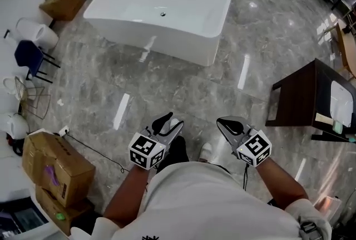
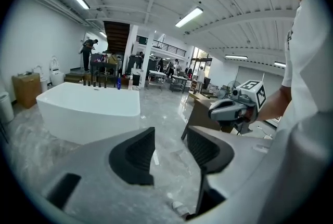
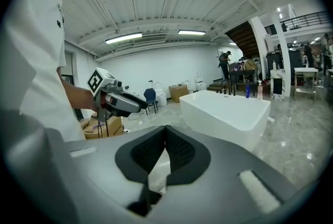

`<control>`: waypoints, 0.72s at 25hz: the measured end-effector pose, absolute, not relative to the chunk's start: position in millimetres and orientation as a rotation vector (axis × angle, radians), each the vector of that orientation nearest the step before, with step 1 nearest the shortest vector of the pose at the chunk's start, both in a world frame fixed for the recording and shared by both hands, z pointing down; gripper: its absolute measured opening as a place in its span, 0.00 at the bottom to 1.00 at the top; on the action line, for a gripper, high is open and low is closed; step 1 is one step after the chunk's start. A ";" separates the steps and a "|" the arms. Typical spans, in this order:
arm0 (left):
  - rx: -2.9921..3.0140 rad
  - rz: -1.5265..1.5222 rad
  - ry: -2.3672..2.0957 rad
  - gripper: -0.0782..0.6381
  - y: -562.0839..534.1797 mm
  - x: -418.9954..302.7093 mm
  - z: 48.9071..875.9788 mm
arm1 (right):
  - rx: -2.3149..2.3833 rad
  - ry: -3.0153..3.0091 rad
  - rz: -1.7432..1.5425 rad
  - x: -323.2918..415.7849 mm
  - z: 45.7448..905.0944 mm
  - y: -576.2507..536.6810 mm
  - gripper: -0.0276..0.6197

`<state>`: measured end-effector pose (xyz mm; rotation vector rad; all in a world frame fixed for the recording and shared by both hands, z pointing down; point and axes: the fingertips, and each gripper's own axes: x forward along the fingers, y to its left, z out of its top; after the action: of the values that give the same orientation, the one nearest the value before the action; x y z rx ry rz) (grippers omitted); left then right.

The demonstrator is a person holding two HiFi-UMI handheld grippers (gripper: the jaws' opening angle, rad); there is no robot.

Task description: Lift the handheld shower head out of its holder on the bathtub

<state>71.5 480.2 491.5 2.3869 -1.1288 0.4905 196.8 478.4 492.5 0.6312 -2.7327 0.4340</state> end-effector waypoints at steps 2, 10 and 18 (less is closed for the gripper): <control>2.396 0.473 -1.154 0.43 457.0 59.9 488.4 | 0.641 -2.736 0.435 188.2 493.9 465.0 0.10; 2.461 0.398 -1.129 0.49 339.6 16.4 478.8 | 0.717 -2.652 0.394 156.9 492.7 390.0 0.19; 2.530 0.409 -1.081 0.50 258.5 -40.4 471.2 | 0.810 -2.622 0.333 92.8 480.5 309.9 0.22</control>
<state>-40.4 258.5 471.2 2.5295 -1.0815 0.4091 92.8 309.9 480.5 0.8096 -2.6216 0.3325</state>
